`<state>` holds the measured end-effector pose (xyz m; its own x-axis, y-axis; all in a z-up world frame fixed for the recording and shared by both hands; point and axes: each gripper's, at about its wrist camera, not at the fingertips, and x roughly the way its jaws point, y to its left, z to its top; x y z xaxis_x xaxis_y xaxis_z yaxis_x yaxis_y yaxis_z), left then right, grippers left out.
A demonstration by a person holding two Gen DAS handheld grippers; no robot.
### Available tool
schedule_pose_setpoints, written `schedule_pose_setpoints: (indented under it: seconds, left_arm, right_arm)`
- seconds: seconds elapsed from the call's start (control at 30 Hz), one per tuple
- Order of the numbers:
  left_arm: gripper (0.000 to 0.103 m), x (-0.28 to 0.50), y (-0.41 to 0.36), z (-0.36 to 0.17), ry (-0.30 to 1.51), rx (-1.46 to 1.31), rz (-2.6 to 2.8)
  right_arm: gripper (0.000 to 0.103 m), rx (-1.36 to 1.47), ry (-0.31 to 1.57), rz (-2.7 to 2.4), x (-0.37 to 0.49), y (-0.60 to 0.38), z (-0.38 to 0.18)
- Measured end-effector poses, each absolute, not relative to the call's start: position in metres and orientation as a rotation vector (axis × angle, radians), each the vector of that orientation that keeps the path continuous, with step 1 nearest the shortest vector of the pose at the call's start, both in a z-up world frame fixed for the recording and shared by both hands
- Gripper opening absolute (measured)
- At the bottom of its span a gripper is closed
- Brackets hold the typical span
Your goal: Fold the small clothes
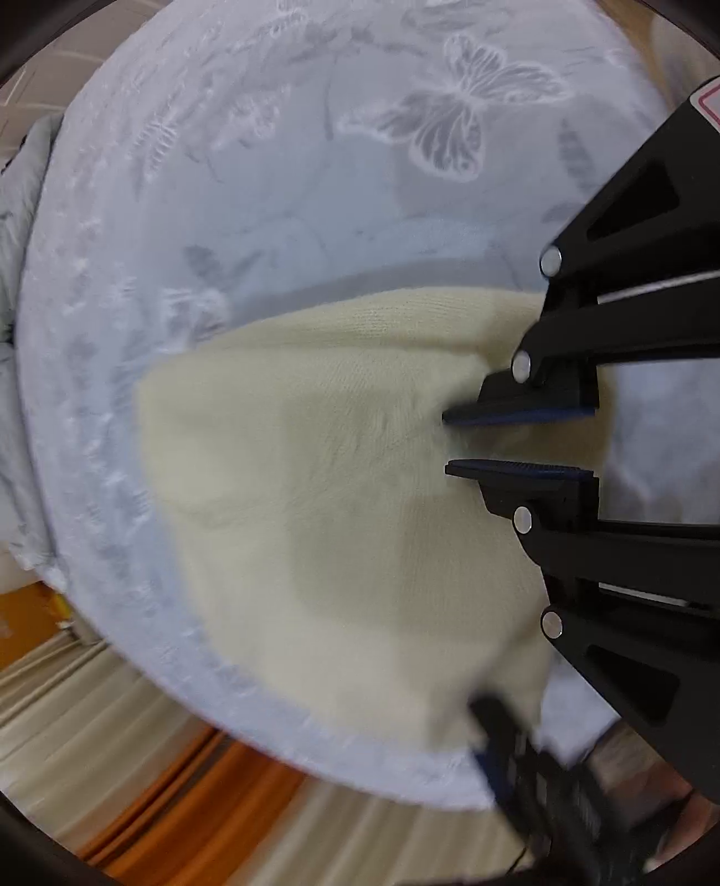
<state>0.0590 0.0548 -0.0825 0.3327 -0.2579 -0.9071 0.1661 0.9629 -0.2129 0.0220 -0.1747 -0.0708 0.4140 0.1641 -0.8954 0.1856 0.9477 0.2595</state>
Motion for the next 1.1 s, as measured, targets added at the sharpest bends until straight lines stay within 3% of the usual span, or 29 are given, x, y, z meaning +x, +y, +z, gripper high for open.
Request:
schedule_pose_setpoints:
  seconds: [0.27, 0.43, 0.5, 0.7, 1.1]
  left_arm:
    - [0.079, 0.031, 0.045, -0.039, 1.106, 0.029, -0.224]
    - [0.082, -0.001, 0.041, -0.009, 1.002, 0.072, -0.198]
    - [0.089, -0.012, 0.04, -0.002, 0.967, 0.078, -0.192]
    - [0.093, -0.039, 0.032, -0.002, 0.884, 0.124, -0.174]
    - [0.096, -0.072, 0.021, -0.03, 0.85, 0.171, -0.187]
  right_arm:
    - [0.018, 0.271, 1.025, -0.081, -0.023, -0.163, -0.014]
    - [0.033, 0.298, 0.98, -0.133, -0.053, -0.165, -0.009]
    - [0.042, 0.307, 0.961, -0.148, -0.063, -0.164, -0.007]
    - [0.055, 0.242, 0.918, -0.217, -0.092, -0.158, -0.017]
    - [0.062, 0.213, 0.923, -0.257, -0.12, -0.148, -0.042]
